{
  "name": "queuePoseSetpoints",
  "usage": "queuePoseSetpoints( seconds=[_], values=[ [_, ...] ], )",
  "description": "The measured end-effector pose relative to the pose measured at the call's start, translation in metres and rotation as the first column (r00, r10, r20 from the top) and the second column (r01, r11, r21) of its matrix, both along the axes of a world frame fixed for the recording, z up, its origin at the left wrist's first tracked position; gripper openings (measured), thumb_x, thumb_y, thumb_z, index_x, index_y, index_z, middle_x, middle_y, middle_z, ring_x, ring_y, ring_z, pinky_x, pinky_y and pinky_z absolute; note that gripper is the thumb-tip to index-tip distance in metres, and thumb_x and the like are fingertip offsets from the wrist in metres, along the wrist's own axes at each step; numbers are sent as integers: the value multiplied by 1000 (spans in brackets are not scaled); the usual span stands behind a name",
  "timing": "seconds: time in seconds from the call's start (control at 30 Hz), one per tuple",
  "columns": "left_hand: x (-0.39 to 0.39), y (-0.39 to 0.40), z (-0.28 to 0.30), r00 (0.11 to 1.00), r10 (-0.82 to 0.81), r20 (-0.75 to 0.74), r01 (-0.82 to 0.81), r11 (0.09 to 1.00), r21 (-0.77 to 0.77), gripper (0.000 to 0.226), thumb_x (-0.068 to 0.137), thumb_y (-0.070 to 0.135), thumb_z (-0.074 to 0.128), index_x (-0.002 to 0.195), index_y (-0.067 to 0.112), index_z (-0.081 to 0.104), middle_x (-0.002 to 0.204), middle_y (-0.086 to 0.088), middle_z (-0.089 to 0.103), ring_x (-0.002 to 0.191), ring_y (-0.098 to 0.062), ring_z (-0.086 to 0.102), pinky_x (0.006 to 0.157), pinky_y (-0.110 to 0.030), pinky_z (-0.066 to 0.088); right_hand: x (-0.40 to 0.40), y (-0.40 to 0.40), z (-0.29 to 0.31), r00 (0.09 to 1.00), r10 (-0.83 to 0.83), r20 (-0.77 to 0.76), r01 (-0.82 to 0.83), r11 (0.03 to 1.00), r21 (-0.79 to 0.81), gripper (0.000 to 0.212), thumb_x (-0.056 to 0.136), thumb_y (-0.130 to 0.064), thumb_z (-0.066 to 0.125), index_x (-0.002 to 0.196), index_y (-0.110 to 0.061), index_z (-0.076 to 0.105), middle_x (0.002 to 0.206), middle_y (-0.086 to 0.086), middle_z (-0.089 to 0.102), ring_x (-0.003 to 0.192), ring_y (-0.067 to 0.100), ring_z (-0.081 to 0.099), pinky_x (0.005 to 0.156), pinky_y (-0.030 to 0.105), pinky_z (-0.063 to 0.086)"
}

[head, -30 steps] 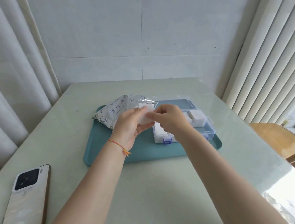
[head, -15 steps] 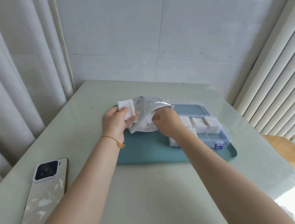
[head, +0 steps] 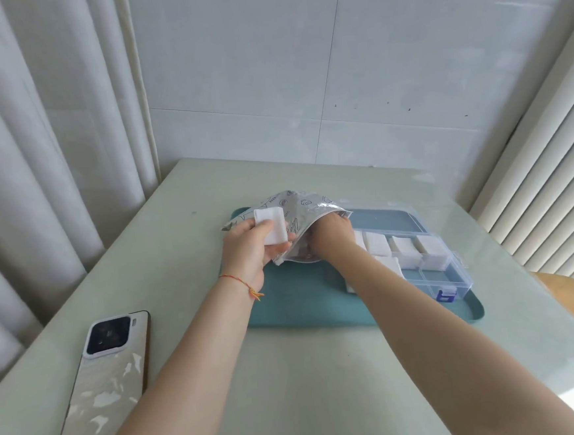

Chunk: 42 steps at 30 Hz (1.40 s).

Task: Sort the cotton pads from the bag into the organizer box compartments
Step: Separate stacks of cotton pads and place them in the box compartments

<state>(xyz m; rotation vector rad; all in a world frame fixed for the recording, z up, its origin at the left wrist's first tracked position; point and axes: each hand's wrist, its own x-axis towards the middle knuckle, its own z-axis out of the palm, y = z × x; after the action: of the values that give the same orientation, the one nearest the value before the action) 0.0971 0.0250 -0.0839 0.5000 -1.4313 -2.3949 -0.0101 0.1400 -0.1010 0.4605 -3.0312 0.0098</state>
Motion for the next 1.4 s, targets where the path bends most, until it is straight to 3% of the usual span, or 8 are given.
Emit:
queuePoseSetpoints(
  seconds=[0.1,0.3,0.4,0.5,0.73,0.9,1.2,1.4],
  values=[
    [5,8,6,995,-97,-16,96,995,-15,17,98,1,48,102,0,64,86,-16,69,63,-26,71,49,-27,55,-1,-5,-2,999,35,6,-35,999,-24,49,78,-46,65,123,-30,55,122,-5,62,118,22,56,95,30,40],
    [9,18,7,983,-185,13,185,976,-113,17,98,7,50,103,10,66,92,-10,74,84,-28,72,69,-36,61,7,-3,11,995,103,16,-103,994,33,7,91,-27,55,85,-22,55,74,-6,49,90,21,62,71,27,41],
    [7,18,5,989,-144,20,146,975,-171,17,97,9,52,102,12,68,99,-10,75,94,-26,71,80,-37,59,12,2,16,994,71,86,-65,995,-75,11,92,-20,52,82,-19,56,77,-4,53,85,23,61,70,28,43],
    [6,18,7,998,-69,-2,68,983,-168,18,96,7,52,99,13,69,92,-6,75,85,-19,71,71,-31,59,20,24,25,984,141,108,-101,944,-315,6,87,-19,54,87,-20,60,84,-2,57,80,23,58,65,28,43],
    [0,31,4,1000,22,10,-19,975,-223,18,93,3,51,94,8,68,103,-19,72,75,-25,72,56,-28,56,47,81,54,952,177,248,92,608,-789,13,85,-13,46,75,-11,54,57,3,48,44,17,45,48,24,31],
    [-1,46,6,998,-53,36,61,959,-278,18,94,3,51,98,8,69,104,-17,71,74,-23,73,53,-27,56,49,107,58,926,247,287,167,413,-895,12,84,-7,45,75,-8,53,54,13,51,46,25,49,45,26,34],
    [3,59,0,985,-143,93,164,946,-279,19,96,1,49,106,3,65,102,-18,71,71,-26,74,55,-29,58,65,132,47,790,523,320,213,256,-943,12,82,-5,41,72,-7,48,62,15,50,48,27,48,48,27,37],
    [11,64,-5,976,-195,97,216,924,-316,19,95,0,53,108,2,68,91,-11,68,64,-15,70,57,-28,59,72,137,33,813,484,325,176,327,-928,10,91,-5,49,82,-6,52,68,15,54,47,27,51,46,29,40]
  ],
)
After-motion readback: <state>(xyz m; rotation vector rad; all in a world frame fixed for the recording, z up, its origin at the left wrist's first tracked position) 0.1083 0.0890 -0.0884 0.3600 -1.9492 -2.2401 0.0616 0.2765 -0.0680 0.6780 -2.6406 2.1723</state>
